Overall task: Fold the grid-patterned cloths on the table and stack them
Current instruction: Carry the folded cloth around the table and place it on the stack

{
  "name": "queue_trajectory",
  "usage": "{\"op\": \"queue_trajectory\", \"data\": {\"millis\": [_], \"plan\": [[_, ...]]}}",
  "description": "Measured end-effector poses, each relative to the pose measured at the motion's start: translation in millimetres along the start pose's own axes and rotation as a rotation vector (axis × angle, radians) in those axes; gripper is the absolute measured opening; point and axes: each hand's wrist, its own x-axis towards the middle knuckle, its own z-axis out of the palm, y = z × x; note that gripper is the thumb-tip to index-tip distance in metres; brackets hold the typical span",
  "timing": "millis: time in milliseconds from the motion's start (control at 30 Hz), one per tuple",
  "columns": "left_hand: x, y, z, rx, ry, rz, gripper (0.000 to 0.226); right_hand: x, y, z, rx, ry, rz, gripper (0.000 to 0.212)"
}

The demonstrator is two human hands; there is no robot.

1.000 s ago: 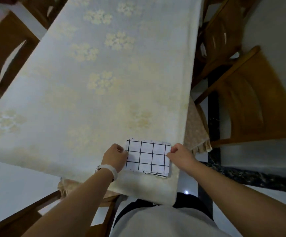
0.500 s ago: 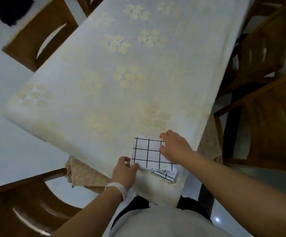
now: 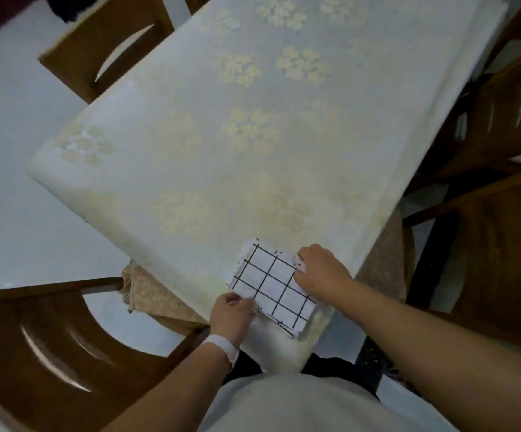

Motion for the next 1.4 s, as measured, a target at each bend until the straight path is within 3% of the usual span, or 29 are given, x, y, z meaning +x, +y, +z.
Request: {"op": "queue_trajectory", "data": {"millis": [67,167,300,500,800,967,1100,1200,1400], "plan": [[-2,2,12,0.026,0.025,0.005,0.048,3,0,1,0.047,-0.041,-0.001,0.040],[-8,11,21,0.116,0.098,0.056,0.032,2,1,3,0.084,-0.066,0.007,0.043],[-8,30,26,0.126,0.074,0.132,0.018,-5,6,8,0.163,-0.058,0.098,0.041],[1,62,35,0.286,-0.037,0.275,0.034,-26,12,19,0.420,-0.045,0.310,0.016],[13,88,42,0.559,-0.120,0.396,0.049,-43,7,32,0.623,-0.007,0.393,0.012],[-3,79,38,0.376,-0.122,0.403,0.058,-49,3,33,0.668,0.166,0.464,0.013],[-21,49,30,0.324,-0.128,0.352,0.056,-56,-9,43,0.695,0.129,0.495,0.019],[-34,44,25,0.365,-0.137,0.425,0.032,-59,-19,55,0.664,0.087,0.539,0.036],[-46,46,22,0.434,-0.216,0.521,0.038,-60,-30,64,0.640,0.090,0.565,0.052]]}}
